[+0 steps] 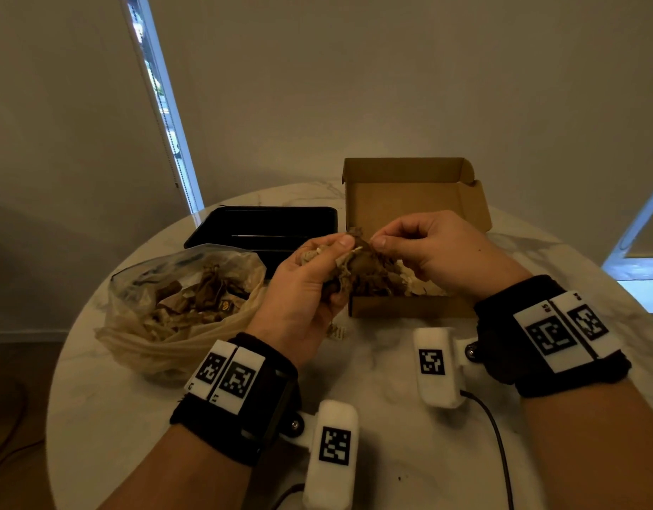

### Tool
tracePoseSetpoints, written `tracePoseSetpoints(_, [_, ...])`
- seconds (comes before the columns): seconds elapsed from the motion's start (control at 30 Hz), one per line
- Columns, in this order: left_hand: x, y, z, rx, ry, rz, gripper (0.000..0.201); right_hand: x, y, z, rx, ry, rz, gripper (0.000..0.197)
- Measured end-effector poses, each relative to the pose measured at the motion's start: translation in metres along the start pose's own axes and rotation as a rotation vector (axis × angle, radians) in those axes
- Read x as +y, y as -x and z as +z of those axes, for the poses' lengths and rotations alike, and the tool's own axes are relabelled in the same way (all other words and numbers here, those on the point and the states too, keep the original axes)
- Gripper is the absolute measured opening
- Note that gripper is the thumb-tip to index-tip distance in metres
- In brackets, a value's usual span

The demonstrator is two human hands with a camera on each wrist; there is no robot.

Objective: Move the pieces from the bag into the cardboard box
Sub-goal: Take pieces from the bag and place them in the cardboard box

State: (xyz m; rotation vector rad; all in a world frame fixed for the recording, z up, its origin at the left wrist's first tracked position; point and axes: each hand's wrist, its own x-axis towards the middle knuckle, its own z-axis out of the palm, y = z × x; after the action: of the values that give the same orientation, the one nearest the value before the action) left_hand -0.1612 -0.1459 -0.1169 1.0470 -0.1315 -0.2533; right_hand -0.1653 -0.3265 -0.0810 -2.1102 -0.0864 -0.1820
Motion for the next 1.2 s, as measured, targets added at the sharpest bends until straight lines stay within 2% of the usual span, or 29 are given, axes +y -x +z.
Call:
tracePoseSetpoints(0.17, [-0.003,-0.005,-0.004,0.116,0.005,0.021,0.013,-0.002,0.002,0.002,-0.067,-0.313,0.054,0.012])
tracePoseSetpoints(0.27, [-0.004,-0.005,-0.005,0.117,-0.019,0.032,0.015,-0.004,0.001,0.005,-0.063,-0.412,0.046,0.012])
tracePoseSetpoints(0.43, [-0.005,-0.004,-0.002,0.028,0.009,0.015,0.026,-0.006,0.001,0.009,-0.018,-0.219,0.008,0.013])
tracePoseSetpoints(0.53, [-0.006,-0.003,-0.001,-0.005,0.02,0.005,0.038,-0.004,0.0,0.009,-0.02,-0.185,0.026,0.008])
tracePoseSetpoints(0.67, [-0.007,-0.004,-0.001,-0.001,0.041,0.005,0.043,-0.006,0.002,0.01,-0.053,-0.152,0.043,0.004])
tracePoseSetpoints(0.83, [-0.005,-0.008,-0.004,0.059,0.116,-0.025,0.02,-0.008,0.0,0.008,-0.03,-0.267,0.076,0.007])
tracePoseSetpoints(1.0, [-0.005,-0.015,-0.011,0.157,0.277,-0.015,0.03,-0.005,-0.007,-0.007,0.206,-0.327,0.148,0.006])
tracePoseSetpoints(1.1, [-0.006,-0.017,-0.013,0.16,0.315,-0.022,0.019,-0.002,-0.018,-0.011,0.286,-0.098,0.235,0.006])
tracePoseSetpoints(1.2, [-0.006,-0.018,-0.015,0.149,0.324,-0.024,0.015,-0.003,-0.032,-0.008,0.203,0.112,0.303,0.007])
